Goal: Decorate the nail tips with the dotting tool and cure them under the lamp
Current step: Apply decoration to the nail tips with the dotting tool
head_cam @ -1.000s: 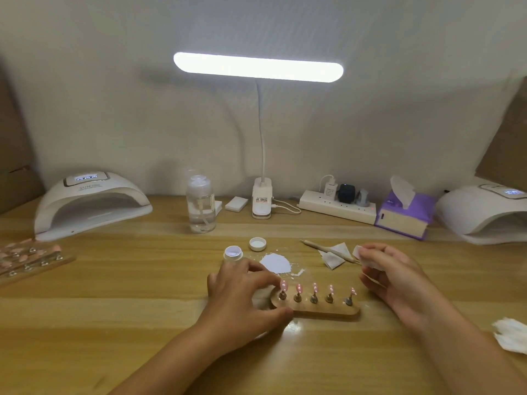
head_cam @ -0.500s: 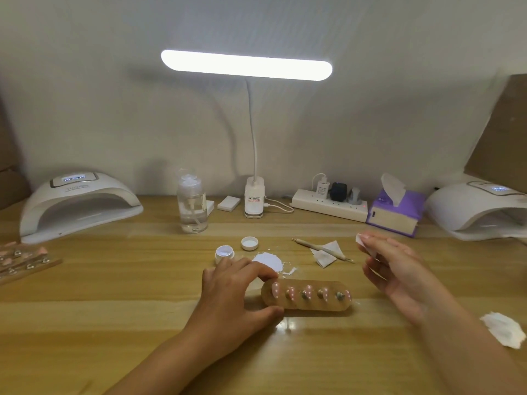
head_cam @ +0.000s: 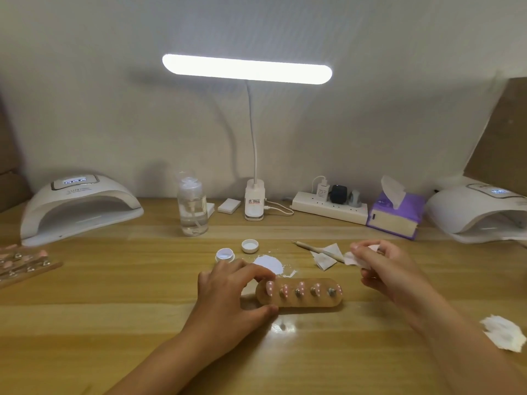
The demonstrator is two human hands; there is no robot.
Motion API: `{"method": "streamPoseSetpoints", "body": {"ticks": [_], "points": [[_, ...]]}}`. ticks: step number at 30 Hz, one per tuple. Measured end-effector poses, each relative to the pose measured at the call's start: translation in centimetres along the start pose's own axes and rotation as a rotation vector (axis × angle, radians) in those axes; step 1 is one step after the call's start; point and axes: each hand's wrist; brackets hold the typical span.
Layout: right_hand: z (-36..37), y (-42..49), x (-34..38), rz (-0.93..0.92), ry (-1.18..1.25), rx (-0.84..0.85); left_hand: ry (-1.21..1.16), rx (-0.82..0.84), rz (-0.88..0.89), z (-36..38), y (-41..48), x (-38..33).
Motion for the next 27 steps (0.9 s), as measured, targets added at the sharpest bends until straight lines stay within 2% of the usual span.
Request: {"method": "streamPoseSetpoints", "body": {"ticks": [2,7,11,14,17,22,27], "points": [[-0.1,0.3,-0.2,-0.018,-0.047,-0.023,0.005,0.017,0.000,0.0,0.0,0.0],[-0.2,0.5,0.1,-0.019,-0.038,0.076,-0.019,0.032,0.012,0.1,0.0,0.0],[-1.2,0.1,0.2,-0.129,-0.045,0.117,-0.034,0.045,0.009,0.2,0.1,0.0],[-1.3,0.0,0.2,-0.160,-0.004,0.045,-0.036,0.040,0.003,0.1,0.1,0.2],[-0.5,0.5,0.3,-0.201,-0.120,-0.055,-0.051,0.038,0.000,0.0,0.1,0.4],[0.8,2.3,1.8,-0.234,-0.243,0.014,-0.058,0.046,0.017,0.0,0.0,0.4],[2.2,5.6,3.7,-0.270,-0.514,0.038,-0.027,0.021,0.051,-0.3,0.0,0.6]]}}
Point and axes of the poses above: each hand's wrist, its own y-axis towards the middle knuckle, its own z-axis out of the palm, x = y × z, and after that the axes turned 12 degrees about -y, right-handed
